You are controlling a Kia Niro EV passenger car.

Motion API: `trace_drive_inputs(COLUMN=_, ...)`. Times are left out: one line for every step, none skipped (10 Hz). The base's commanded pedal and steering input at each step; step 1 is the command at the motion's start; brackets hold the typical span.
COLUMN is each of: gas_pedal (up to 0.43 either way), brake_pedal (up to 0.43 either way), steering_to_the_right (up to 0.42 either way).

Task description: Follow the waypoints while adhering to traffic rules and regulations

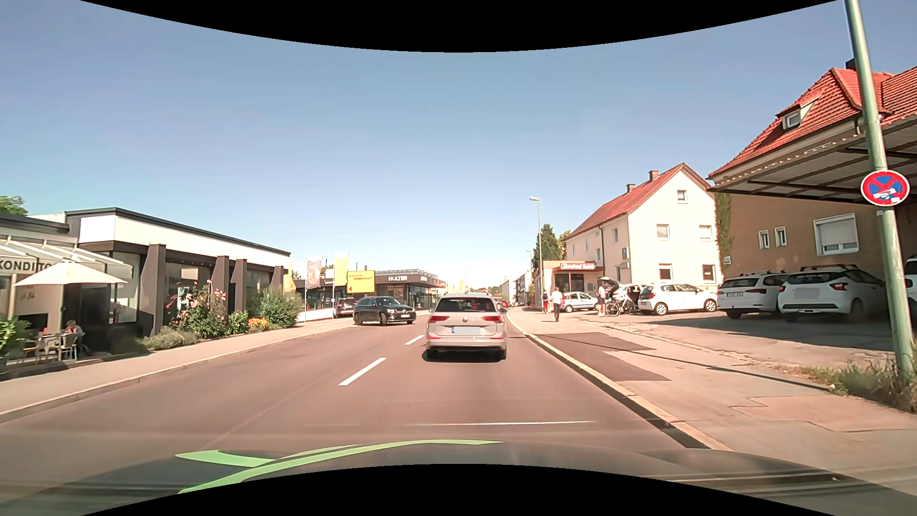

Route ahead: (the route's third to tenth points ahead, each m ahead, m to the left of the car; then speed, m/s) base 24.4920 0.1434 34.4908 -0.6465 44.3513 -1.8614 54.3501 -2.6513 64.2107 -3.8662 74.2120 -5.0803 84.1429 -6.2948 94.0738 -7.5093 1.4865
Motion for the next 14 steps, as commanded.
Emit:
trace_drive_inputs(gas_pedal=0.228, brake_pedal=0.000, steering_to_the_right=0.021)
trace_drive_inputs(gas_pedal=0.228, brake_pedal=0.000, steering_to_the_right=0.021)
trace_drive_inputs(gas_pedal=0.228, brake_pedal=0.000, steering_to_the_right=0.021)
trace_drive_inputs(gas_pedal=0.228, brake_pedal=0.000, steering_to_the_right=0.021)
trace_drive_inputs(gas_pedal=0.228, brake_pedal=0.000, steering_to_the_right=0.021)
trace_drive_inputs(gas_pedal=0.228, brake_pedal=0.000, steering_to_the_right=0.021)
trace_drive_inputs(gas_pedal=0.228, brake_pedal=0.000, steering_to_the_right=0.021)
trace_drive_inputs(gas_pedal=0.228, brake_pedal=0.000, steering_to_the_right=0.021)
trace_drive_inputs(gas_pedal=0.220, brake_pedal=0.000, steering_to_the_right=0.021)
trace_drive_inputs(gas_pedal=0.209, brake_pedal=0.000, steering_to_the_right=0.021)
trace_drive_inputs(gas_pedal=0.209, brake_pedal=0.000, steering_to_the_right=0.021)
trace_drive_inputs(gas_pedal=0.189, brake_pedal=0.000, steering_to_the_right=0.020)
trace_drive_inputs(gas_pedal=0.177, brake_pedal=0.000, steering_to_the_right=0.018)
trace_drive_inputs(gas_pedal=0.169, brake_pedal=0.000, steering_to_the_right=0.016)
